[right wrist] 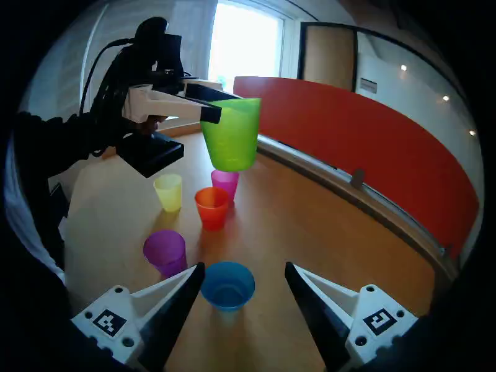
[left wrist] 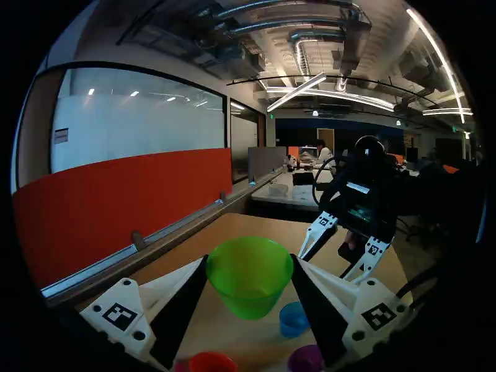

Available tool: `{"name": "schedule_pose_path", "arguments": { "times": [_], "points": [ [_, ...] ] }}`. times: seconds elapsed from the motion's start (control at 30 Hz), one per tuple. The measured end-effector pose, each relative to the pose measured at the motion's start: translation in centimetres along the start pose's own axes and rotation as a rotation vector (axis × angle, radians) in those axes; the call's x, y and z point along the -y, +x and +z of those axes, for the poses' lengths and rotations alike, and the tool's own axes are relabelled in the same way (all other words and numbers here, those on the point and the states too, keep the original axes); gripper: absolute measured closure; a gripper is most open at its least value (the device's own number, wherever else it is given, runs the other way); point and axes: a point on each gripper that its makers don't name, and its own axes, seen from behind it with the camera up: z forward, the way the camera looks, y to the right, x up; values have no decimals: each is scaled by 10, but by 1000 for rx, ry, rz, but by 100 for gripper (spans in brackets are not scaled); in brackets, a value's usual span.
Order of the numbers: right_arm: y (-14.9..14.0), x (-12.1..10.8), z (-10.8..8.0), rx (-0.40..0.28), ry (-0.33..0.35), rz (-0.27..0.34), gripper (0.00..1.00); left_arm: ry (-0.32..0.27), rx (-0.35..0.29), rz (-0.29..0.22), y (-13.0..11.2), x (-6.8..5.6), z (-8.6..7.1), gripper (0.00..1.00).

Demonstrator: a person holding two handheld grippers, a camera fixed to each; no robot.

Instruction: Pour water

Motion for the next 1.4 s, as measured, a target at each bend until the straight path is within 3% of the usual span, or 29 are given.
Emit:
{"name": "schedule_pose_path", "arguments": {
  "times": [0.3, 0.87, 1.4],
  "points": [
    [-4, 2, 5, 3, 7, 11, 0, 8, -47, -8, 9, 2, -1, 8],
    [-9, 4, 11, 12, 15, 14, 0, 4, -62, 8, 11, -1, -3, 9],
    [-24, 10, 19, 37, 35, 22, 0, 25, -68, 10, 14, 6, -8, 9]
  ]
}}
